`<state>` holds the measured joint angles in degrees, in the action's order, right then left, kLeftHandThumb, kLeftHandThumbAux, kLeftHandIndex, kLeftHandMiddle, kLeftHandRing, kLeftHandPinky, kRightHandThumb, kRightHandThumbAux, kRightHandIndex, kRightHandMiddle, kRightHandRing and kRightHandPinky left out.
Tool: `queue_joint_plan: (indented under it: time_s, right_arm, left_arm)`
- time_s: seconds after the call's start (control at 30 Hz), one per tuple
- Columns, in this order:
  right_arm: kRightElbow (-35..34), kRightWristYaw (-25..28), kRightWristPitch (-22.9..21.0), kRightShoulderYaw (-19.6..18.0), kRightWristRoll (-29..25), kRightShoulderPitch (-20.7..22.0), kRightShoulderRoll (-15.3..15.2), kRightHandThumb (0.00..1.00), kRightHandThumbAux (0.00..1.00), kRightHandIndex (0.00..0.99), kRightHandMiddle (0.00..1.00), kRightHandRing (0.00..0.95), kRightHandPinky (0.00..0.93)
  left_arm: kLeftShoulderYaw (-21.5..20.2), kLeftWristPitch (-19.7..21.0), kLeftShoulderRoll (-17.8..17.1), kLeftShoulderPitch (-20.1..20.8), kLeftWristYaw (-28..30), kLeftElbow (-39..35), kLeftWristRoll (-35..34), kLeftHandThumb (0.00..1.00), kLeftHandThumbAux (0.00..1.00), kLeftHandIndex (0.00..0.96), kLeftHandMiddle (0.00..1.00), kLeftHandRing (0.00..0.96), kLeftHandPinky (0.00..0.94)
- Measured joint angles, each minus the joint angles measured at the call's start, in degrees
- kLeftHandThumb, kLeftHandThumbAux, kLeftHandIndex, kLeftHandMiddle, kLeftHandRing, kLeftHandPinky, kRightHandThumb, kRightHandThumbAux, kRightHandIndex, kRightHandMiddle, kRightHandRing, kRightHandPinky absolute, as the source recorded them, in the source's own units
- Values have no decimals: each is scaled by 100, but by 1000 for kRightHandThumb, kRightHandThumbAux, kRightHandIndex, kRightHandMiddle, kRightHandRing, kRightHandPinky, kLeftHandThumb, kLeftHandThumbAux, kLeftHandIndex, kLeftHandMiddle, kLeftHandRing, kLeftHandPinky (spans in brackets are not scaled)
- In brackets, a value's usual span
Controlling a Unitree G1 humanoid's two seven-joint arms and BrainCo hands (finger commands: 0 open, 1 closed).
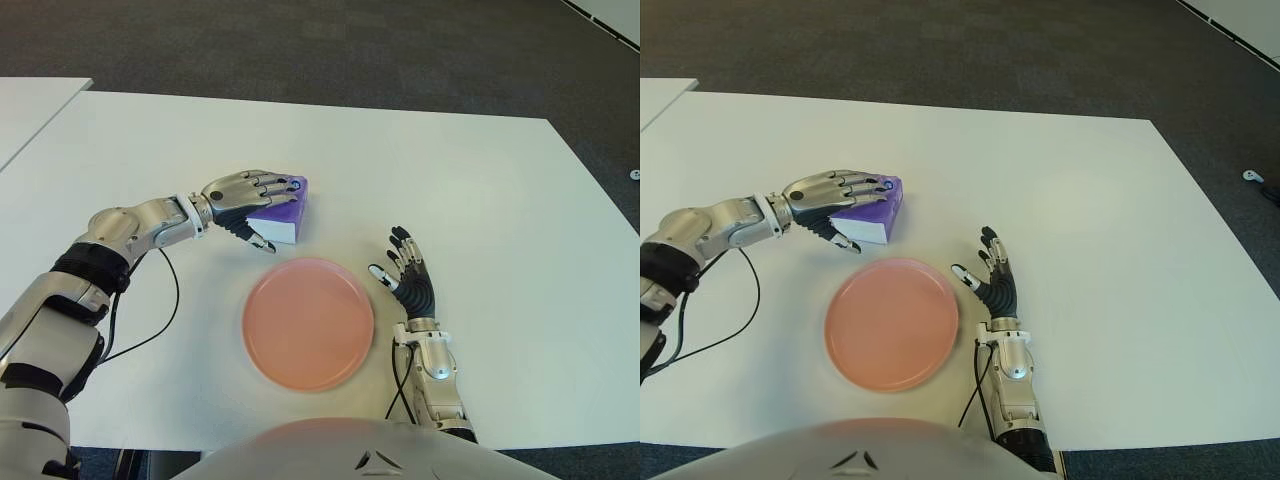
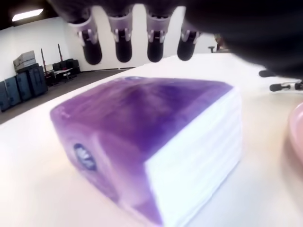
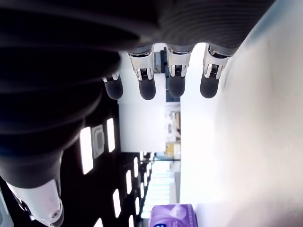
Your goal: Put the tissue paper into the plate.
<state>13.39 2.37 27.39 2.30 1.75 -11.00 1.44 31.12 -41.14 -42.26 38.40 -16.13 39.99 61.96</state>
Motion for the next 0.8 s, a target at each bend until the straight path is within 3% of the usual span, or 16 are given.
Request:
queue_joint_plan:
  time_s: [0.43, 0.8]
  right_arm:
    - [44, 66, 44, 4, -5, 29, -22, 0, 708, 0, 0, 0, 0]
    - [39, 51, 35, -1, -17, 32, -8, 0, 723, 0, 0, 0, 0]
  left_arm:
    - [848, 714, 282, 646, -1375, 1221, 808, 51, 188, 0, 0, 0, 0]
    - [1276, 1098, 393, 860, -2001, 1730, 903, 14, 194, 0, 0, 0, 0]
